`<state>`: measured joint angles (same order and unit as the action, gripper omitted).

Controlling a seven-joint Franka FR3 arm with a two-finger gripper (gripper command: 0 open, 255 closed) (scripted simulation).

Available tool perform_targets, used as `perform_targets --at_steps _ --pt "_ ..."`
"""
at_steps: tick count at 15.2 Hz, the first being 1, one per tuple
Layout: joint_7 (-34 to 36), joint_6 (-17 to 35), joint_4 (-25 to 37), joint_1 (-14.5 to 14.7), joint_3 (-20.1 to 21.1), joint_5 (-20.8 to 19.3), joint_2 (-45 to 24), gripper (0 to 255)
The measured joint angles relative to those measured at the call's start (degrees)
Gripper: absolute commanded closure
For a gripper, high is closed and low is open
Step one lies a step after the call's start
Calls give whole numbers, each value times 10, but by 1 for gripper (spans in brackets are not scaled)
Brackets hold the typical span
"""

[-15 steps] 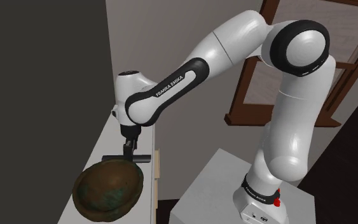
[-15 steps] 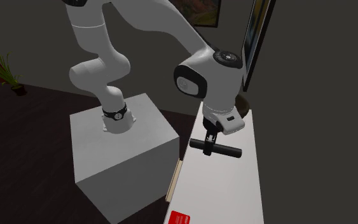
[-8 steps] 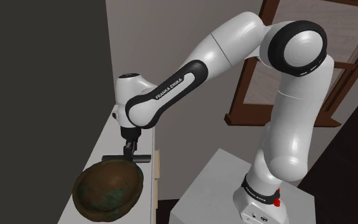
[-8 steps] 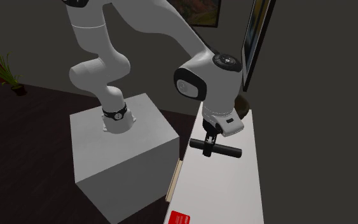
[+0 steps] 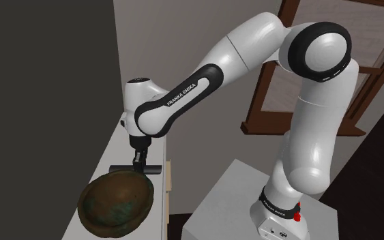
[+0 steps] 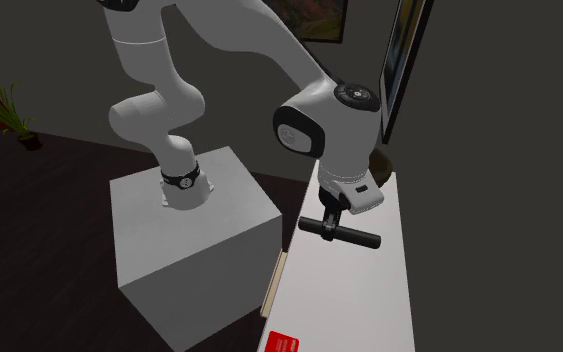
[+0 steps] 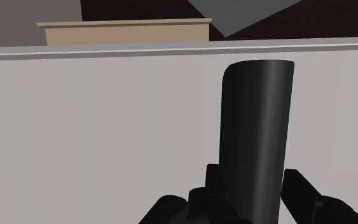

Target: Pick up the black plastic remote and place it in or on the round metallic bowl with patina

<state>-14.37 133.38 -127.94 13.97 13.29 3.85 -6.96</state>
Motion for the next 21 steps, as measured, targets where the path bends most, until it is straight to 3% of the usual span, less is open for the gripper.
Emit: perform_targets --at_steps 5,21 --pt "0 -9 3 0 1 1 4 255" --pt "-4 -127 56 -3 0 13 70 255"
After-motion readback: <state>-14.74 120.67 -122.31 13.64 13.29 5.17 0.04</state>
